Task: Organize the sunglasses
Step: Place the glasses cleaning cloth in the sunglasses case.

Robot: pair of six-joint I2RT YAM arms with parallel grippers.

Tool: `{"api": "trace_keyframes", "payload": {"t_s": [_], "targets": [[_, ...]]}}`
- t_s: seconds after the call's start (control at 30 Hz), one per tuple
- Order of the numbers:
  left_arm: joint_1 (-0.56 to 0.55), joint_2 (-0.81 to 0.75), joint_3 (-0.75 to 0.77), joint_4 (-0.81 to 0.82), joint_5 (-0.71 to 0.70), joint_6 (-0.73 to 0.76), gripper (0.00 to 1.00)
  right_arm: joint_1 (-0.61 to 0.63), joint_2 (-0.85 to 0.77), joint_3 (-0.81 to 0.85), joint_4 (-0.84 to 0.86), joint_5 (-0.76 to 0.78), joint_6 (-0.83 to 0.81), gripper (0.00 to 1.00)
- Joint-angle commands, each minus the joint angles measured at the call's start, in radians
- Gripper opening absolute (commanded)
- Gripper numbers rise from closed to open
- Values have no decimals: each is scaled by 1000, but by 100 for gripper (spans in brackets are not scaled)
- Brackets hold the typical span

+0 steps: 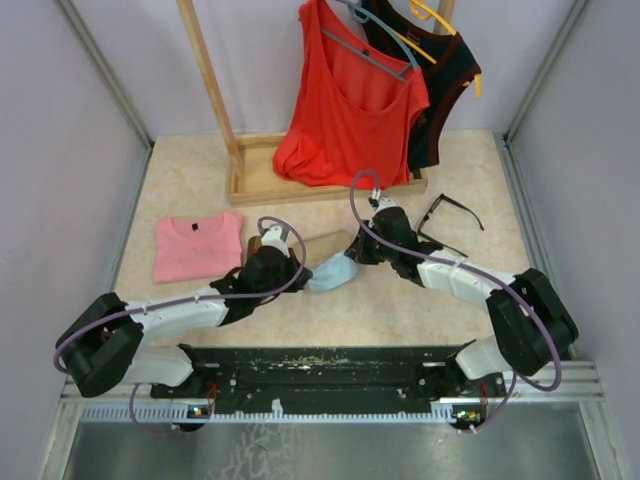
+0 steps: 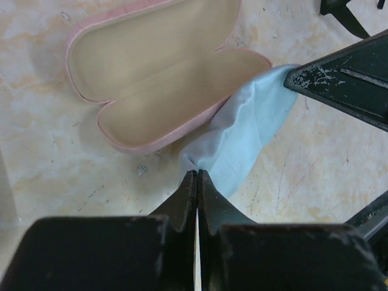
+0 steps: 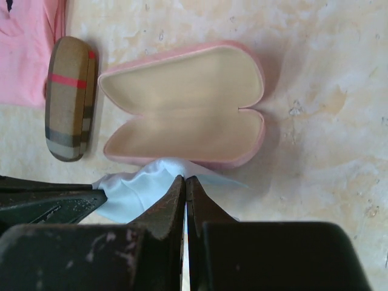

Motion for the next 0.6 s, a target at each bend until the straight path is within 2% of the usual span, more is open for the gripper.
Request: {"api": "trace_keyframes", "payload": {"t_s": [0.0,0.57], "targets": [[30,22,46,24,-14,32,0,-3,49,102,-7,45,-46,0],[144,140,139,57,23,97,0,-36,232,288,-38,73,-111,0]]}}
